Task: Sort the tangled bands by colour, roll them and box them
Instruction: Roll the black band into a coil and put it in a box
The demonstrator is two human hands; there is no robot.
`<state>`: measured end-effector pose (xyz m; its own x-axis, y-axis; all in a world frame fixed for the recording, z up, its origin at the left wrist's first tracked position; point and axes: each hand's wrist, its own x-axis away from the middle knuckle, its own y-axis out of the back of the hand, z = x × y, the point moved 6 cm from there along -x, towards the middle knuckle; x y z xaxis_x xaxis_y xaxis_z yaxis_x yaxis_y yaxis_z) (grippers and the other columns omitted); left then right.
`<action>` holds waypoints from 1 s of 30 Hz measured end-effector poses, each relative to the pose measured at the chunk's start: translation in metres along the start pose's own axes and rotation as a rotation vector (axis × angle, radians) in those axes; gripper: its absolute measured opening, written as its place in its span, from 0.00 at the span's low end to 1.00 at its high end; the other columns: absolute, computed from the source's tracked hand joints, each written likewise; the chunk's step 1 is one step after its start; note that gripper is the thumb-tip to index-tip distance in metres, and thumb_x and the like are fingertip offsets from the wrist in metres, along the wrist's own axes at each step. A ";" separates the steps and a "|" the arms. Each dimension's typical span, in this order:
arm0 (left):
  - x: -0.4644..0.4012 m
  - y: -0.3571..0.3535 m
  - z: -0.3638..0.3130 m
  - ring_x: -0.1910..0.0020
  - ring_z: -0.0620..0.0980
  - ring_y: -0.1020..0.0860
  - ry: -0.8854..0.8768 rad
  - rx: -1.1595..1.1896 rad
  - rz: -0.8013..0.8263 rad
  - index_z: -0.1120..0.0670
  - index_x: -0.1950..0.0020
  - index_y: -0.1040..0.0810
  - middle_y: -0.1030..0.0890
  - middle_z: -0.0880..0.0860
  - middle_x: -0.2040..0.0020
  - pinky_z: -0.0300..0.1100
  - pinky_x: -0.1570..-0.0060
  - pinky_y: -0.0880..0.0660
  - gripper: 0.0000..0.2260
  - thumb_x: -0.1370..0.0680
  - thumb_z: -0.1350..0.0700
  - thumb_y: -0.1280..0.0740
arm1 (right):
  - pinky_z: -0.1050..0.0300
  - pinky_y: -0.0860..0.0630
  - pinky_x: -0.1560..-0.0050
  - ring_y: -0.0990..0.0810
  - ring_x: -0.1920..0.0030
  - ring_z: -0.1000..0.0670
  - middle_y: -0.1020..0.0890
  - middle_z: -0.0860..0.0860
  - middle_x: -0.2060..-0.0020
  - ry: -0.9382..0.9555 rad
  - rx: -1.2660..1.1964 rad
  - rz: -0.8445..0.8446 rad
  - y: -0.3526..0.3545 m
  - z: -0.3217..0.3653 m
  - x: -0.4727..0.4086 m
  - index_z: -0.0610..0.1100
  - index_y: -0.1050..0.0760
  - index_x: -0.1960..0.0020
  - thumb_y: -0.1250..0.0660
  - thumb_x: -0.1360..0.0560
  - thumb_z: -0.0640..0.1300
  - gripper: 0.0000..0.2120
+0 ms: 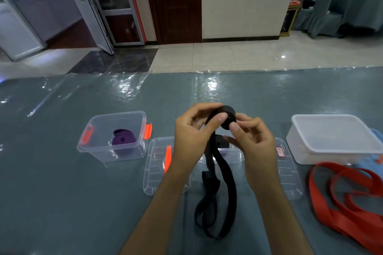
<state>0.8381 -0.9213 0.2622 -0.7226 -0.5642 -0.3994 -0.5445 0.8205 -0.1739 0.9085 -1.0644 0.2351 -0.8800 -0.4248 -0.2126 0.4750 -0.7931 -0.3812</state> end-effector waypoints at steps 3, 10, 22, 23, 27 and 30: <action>0.006 0.000 0.006 0.42 0.55 0.14 0.005 0.056 -0.020 0.57 0.48 0.14 0.13 0.55 0.45 0.41 0.42 0.19 0.06 0.24 0.62 0.22 | 0.53 0.15 0.47 0.13 0.43 0.42 0.13 0.45 0.45 0.064 0.061 -0.035 0.006 0.010 -0.003 0.50 0.16 0.47 0.19 0.27 0.48 0.11; 0.009 -0.004 0.009 0.39 0.53 0.16 -0.047 -0.013 0.067 0.52 0.42 0.12 0.15 0.53 0.42 0.43 0.40 0.20 0.09 0.20 0.60 0.26 | 0.42 0.14 0.48 0.13 0.43 0.40 0.14 0.42 0.42 -0.025 0.009 0.026 0.009 0.005 0.004 0.45 0.17 0.46 0.21 0.25 0.43 0.09; 0.011 -0.016 0.002 0.39 0.58 0.16 -0.060 -0.089 0.122 0.54 0.36 0.15 0.15 0.53 0.41 0.55 0.38 0.19 0.13 0.21 0.59 0.25 | 0.47 0.16 0.43 0.14 0.40 0.39 0.13 0.42 0.45 0.075 0.005 -0.024 0.013 0.026 0.002 0.48 0.17 0.47 0.18 0.30 0.49 0.14; 0.010 -0.016 0.001 0.40 0.57 0.16 -0.061 -0.085 0.125 0.54 0.37 0.14 0.15 0.52 0.41 0.52 0.38 0.19 0.13 0.21 0.60 0.25 | 0.42 0.17 0.40 0.14 0.39 0.38 0.13 0.41 0.45 0.078 0.034 -0.020 0.015 0.029 -0.001 0.48 0.18 0.50 0.17 0.31 0.51 0.15; 0.011 -0.014 0.001 0.41 0.53 0.14 -0.022 -0.009 0.059 0.55 0.41 0.13 0.12 0.52 0.43 0.45 0.40 0.18 0.12 0.24 0.59 0.22 | 0.49 0.17 0.41 0.12 0.44 0.44 0.12 0.46 0.48 0.115 0.140 0.001 0.018 0.043 -0.006 0.53 0.17 0.50 0.17 0.33 0.56 0.16; 0.015 -0.016 0.005 0.38 0.56 0.16 -0.029 0.001 0.061 0.55 0.40 0.13 0.14 0.52 0.41 0.49 0.38 0.19 0.11 0.23 0.58 0.23 | 0.56 0.17 0.45 0.12 0.44 0.45 0.12 0.46 0.47 0.133 0.062 -0.057 0.015 0.036 0.000 0.52 0.15 0.46 0.17 0.32 0.53 0.17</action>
<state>0.8380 -0.9420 0.2551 -0.7414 -0.5106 -0.4356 -0.4995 0.8532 -0.1499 0.9156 -1.0922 0.2619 -0.8947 -0.3204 -0.3114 0.4198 -0.8413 -0.3406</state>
